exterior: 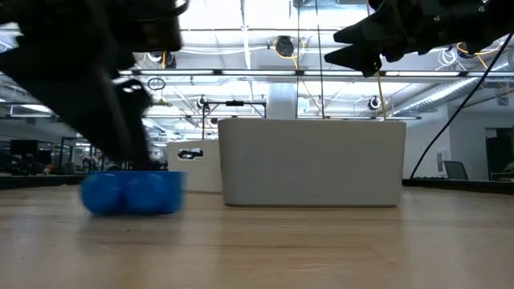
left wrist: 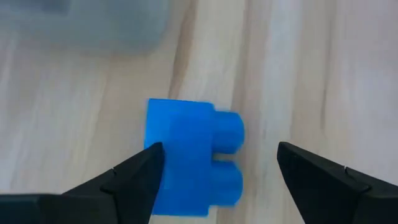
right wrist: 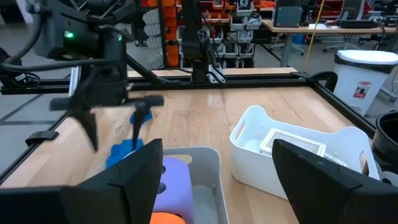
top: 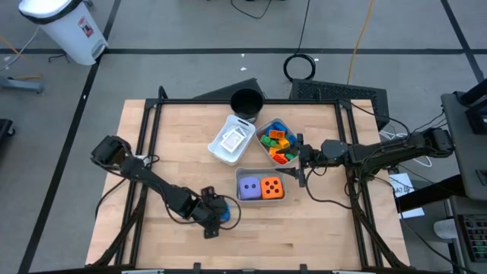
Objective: Pick & Place Toys
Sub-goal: Put the blue game piece into the top gray bin
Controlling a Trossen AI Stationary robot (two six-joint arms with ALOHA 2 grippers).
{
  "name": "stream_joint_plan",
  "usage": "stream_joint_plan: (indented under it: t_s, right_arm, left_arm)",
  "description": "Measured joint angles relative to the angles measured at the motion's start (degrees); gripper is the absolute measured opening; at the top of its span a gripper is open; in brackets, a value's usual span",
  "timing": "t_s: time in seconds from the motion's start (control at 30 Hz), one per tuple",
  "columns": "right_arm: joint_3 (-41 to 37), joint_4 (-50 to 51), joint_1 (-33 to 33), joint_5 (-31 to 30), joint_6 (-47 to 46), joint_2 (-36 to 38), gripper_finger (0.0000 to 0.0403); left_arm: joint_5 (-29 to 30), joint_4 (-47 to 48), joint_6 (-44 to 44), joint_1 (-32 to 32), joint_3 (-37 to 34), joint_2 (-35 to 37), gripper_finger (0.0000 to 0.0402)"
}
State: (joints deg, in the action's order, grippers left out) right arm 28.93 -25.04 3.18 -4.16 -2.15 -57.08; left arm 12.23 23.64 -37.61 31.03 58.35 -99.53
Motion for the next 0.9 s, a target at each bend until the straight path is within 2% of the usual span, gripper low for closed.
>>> stream_joint_plan:
  t_s: [0.17, 0.3, 0.63, 0.77, 0.9]
  right_arm:
    - [0.0, 0.0, 0.0, 0.0, 0.0, 0.0, 0.0274]
    - [0.0, 0.1, 0.0, 0.0, 0.0, 0.0, 0.0274]
    - [0.0, 0.4, 0.0, 0.0, -0.1, 0.0, 0.0274]
    - [0.0, 0.4, 0.0, 0.0, -0.1, 0.0, 0.0274]
    - [0.0, 0.4, 0.0, 0.0, 0.0, 0.0, 0.0274]
  left_arm:
    - [4.4, 3.0, 0.1, 0.6, 1.3, 5.4, 0.0322]
    - [5.8, 8.3, -0.2, 1.1, 1.0, 5.4, 0.0322]
    - [-4.4, 17.2, -12.4, 1.8, 1.2, 3.1, 0.0321]
    - [-4.7, 17.1, -19.8, 2.6, 1.2, 3.1, 0.0321]
    - [-4.8, 17.1, -20.6, 2.7, 1.2, 3.1, 0.0321]
